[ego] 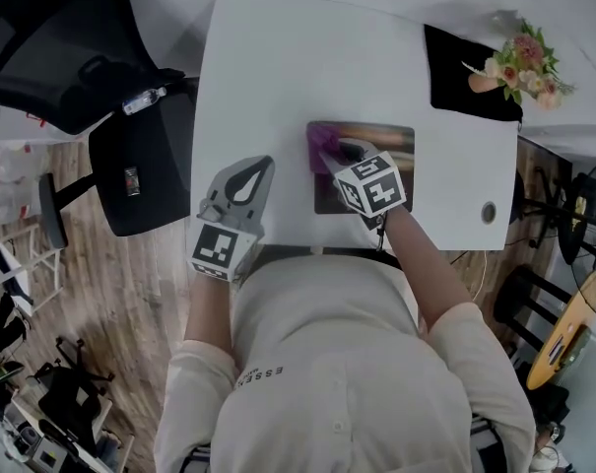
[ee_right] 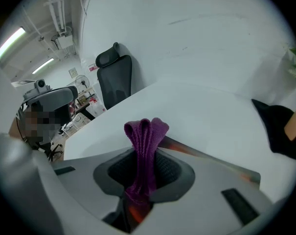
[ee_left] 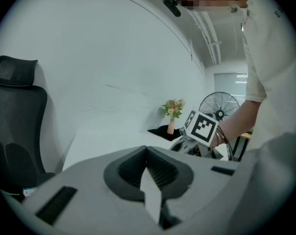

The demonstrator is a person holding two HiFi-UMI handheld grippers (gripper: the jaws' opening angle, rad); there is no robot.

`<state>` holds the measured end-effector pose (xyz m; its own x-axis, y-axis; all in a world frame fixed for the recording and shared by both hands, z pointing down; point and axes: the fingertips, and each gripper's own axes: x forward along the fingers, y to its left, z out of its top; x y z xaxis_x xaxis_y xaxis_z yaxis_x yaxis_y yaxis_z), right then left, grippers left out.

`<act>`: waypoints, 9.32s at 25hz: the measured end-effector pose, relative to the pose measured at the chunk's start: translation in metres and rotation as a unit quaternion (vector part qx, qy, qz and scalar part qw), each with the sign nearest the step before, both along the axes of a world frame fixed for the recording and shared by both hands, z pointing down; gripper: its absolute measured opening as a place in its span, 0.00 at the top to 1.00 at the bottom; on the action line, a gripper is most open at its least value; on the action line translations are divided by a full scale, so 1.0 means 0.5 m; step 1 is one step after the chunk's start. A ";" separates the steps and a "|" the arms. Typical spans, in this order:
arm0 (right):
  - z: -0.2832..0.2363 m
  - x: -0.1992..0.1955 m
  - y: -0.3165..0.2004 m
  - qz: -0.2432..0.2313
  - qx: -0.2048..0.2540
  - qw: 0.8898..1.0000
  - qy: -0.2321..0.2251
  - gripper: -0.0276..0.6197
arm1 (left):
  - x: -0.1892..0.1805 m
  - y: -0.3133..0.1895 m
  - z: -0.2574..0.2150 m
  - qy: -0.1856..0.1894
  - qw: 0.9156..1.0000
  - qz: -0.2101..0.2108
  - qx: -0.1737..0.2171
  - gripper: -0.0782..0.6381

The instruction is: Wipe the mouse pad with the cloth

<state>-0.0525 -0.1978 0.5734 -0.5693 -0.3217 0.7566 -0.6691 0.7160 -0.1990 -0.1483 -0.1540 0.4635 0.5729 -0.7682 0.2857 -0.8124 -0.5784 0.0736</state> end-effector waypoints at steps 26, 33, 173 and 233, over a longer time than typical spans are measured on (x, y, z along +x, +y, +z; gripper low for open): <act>0.014 0.193 -0.056 0.046 -0.061 0.995 -0.061 0.81 | 0.199 -0.052 0.012 -0.031 0.999 0.006 -0.035 0.89; 0.018 0.301 -0.065 0.077 -0.064 0.994 -0.044 0.81 | 0.272 -0.045 0.007 -0.033 0.999 0.018 -0.038 0.89; 0.020 0.045 0.207 0.038 -0.119 0.991 -0.042 0.81 | 0.039 0.129 0.025 -0.081 0.996 0.002 -0.042 0.89; -0.249 0.446 0.070 0.069 0.128 0.988 -0.054 0.81 | 0.361 0.035 -0.162 -0.126 0.991 0.017 0.031 0.89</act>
<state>0.1705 -0.1630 0.4491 -0.5785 -0.5752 0.5783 -0.7494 0.6548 -0.0984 0.0322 -0.1365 0.3826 0.5147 -0.7710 0.3750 -0.7809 -0.6021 -0.1662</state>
